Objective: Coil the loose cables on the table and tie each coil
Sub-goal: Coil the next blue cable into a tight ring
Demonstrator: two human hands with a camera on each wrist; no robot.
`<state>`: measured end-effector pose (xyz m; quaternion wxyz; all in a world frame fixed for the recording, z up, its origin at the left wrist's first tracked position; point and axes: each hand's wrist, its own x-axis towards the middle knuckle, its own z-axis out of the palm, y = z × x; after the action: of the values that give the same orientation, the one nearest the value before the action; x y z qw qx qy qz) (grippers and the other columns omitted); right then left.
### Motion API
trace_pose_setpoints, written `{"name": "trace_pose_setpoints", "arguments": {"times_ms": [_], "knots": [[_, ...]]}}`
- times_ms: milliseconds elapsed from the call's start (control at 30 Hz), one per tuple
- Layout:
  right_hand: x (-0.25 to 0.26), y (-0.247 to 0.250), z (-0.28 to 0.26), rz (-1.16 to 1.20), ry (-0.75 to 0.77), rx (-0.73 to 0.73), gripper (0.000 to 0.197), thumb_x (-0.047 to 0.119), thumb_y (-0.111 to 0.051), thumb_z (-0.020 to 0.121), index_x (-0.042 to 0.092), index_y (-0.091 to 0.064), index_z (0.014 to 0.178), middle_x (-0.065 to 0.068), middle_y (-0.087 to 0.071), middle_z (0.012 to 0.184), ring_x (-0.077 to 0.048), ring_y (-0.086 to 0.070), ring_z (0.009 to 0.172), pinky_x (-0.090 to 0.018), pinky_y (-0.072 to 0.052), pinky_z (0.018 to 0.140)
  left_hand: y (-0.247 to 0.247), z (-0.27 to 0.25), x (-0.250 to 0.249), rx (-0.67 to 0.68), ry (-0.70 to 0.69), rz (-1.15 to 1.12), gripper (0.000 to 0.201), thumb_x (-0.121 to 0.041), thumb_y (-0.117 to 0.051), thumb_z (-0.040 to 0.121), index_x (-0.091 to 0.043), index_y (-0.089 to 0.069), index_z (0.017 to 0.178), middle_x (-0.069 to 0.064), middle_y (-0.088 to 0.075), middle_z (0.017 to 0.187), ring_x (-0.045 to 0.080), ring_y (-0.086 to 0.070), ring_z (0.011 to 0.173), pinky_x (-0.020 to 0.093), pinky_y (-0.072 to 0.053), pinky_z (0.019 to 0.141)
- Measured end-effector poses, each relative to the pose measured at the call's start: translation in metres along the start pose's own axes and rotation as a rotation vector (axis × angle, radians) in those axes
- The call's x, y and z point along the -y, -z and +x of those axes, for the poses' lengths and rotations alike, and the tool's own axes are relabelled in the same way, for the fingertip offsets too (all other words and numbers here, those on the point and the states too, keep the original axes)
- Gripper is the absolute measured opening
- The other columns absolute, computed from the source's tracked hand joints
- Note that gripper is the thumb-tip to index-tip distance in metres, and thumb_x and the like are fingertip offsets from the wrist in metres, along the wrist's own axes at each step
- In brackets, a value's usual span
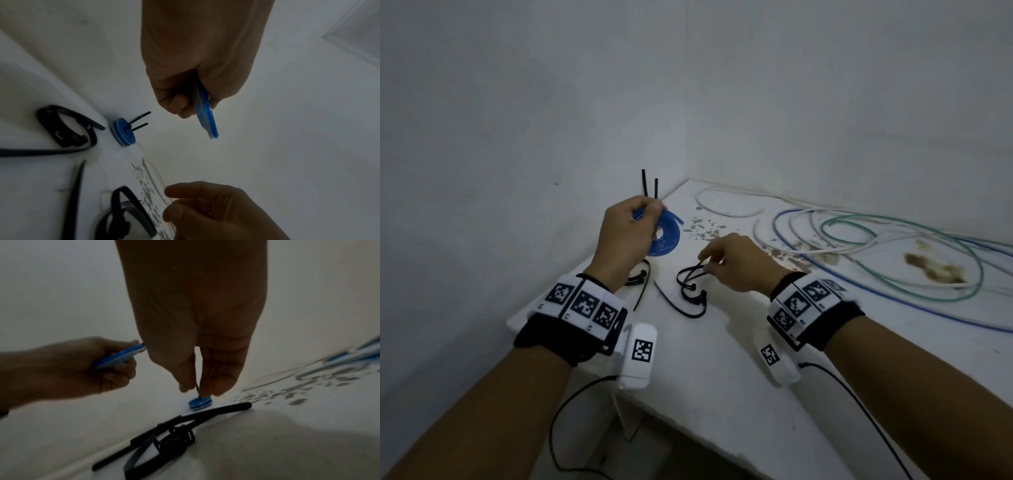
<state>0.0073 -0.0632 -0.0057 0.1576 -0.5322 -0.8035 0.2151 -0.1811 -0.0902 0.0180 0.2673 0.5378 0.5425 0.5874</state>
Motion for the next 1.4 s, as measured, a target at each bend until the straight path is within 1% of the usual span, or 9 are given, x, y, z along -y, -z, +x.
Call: {"name": "trace_pose_setpoints", "arguments": {"times_ms": [100,233,467,567,667,733,833,1067,1400], "knots": [[0.011,-0.009,0.010,-0.234,0.052,0.104,0.038,0.006,-0.061,0.092,0.019,-0.066,0.127,-0.005,-0.064,0.123,-0.020,-0.060,0.111,-0.022,-0.041,0.082,0.009,-0.007,0.008,0.039,0.043,0.021,0.023,-0.024,-0.056,0.100,-0.023,-0.069,0.081,-0.005,-0.059,0.067,0.009,-0.052,0.057,0.018,-0.044,0.058],[0.016,-0.020,0.019,-0.400,0.027,0.179,0.034,0.007,-0.065,0.090,0.017,-0.070,0.122,-0.006,-0.065,0.122,-0.025,-0.062,0.110,-0.026,-0.046,0.079,0.018,-0.018,0.020,0.132,0.128,0.057,0.021,-0.024,-0.056,0.100,-0.014,-0.070,0.088,0.000,-0.058,0.070,0.011,-0.052,0.058,0.018,-0.043,0.055],[0.014,-0.006,0.007,-0.298,0.054,-0.018,0.019,0.018,-0.066,0.091,0.017,-0.076,0.107,-0.003,-0.069,0.107,-0.020,-0.064,0.097,-0.029,-0.051,0.084,0.024,-0.028,0.027,0.170,0.157,0.036,0.021,-0.023,-0.054,0.100,-0.015,-0.070,0.089,-0.003,-0.058,0.068,0.004,-0.050,0.052,0.013,-0.041,0.050],[0.016,0.010,-0.004,-0.123,0.076,-0.265,0.015,0.018,-0.066,0.091,0.012,-0.076,0.100,0.000,-0.068,0.085,-0.015,-0.063,0.077,-0.024,-0.047,0.071,0.014,-0.030,0.023,0.180,0.122,0.010,0.023,-0.026,-0.053,0.101,-0.016,-0.070,0.089,-0.008,-0.055,0.061,0.005,-0.047,0.050,0.015,-0.040,0.051],[0.020,0.024,-0.019,0.325,0.013,-0.493,0.007,0.009,-0.069,0.088,0.005,-0.068,0.093,-0.004,-0.066,0.071,-0.013,-0.067,0.056,-0.027,-0.055,0.056,-0.003,-0.032,0.015,0.215,0.072,-0.011,0.025,-0.028,-0.052,0.102,-0.015,-0.069,0.090,-0.014,-0.051,0.055,0.004,-0.045,0.050,0.019,-0.039,0.056],[0.021,0.036,-0.031,0.664,-0.052,-0.510,0.014,0.001,-0.068,0.086,0.001,-0.058,0.097,-0.010,-0.065,0.068,-0.020,-0.070,0.057,-0.033,-0.061,0.058,-0.017,-0.035,0.006,0.273,0.047,-0.037,0.025,-0.029,-0.051,0.102,-0.017,-0.069,0.091,-0.015,-0.051,0.052,0.004,-0.045,0.051,0.019,-0.039,0.059],[0.016,0.053,-0.047,0.864,-0.094,-0.485,0.021,-0.002,-0.067,0.087,0.001,-0.054,0.102,-0.017,-0.068,0.071,-0.024,-0.070,0.060,-0.034,-0.061,0.062,-0.039,-0.040,-0.006,0.346,0.034,-0.104,0.026,-0.029,-0.050,0.103,-0.017,-0.069,0.091,-0.013,-0.049,0.054,0.005,-0.043,0.053,0.021,-0.038,0.060],[-0.011,0.077,-0.101,0.772,0.009,-0.778,0.020,0.007,-0.075,0.086,-0.007,-0.062,0.091,-0.016,-0.069,0.066,-0.026,-0.070,0.054,-0.038,-0.060,0.057,-0.094,-0.058,-0.029,0.204,0.007,-0.113,0.025,-0.028,-0.045,0.104,-0.019,-0.068,0.101,-0.010,-0.054,0.069,0.007,-0.049,0.065,0.020,-0.040,0.061],[-0.038,0.090,-0.180,0.491,0.140,-0.813,0.017,0.014,-0.077,0.085,0.000,-0.070,0.079,-0.007,-0.070,0.061,-0.025,-0.068,0.051,-0.044,-0.058,0.051,-0.160,-0.100,-0.073,0.305,0.050,-0.288,0.027,-0.006,-0.040,0.095,-0.018,-0.061,0.107,-0.003,-0.053,0.079,0.014,-0.050,0.074,0.021,-0.042,0.059]]}}
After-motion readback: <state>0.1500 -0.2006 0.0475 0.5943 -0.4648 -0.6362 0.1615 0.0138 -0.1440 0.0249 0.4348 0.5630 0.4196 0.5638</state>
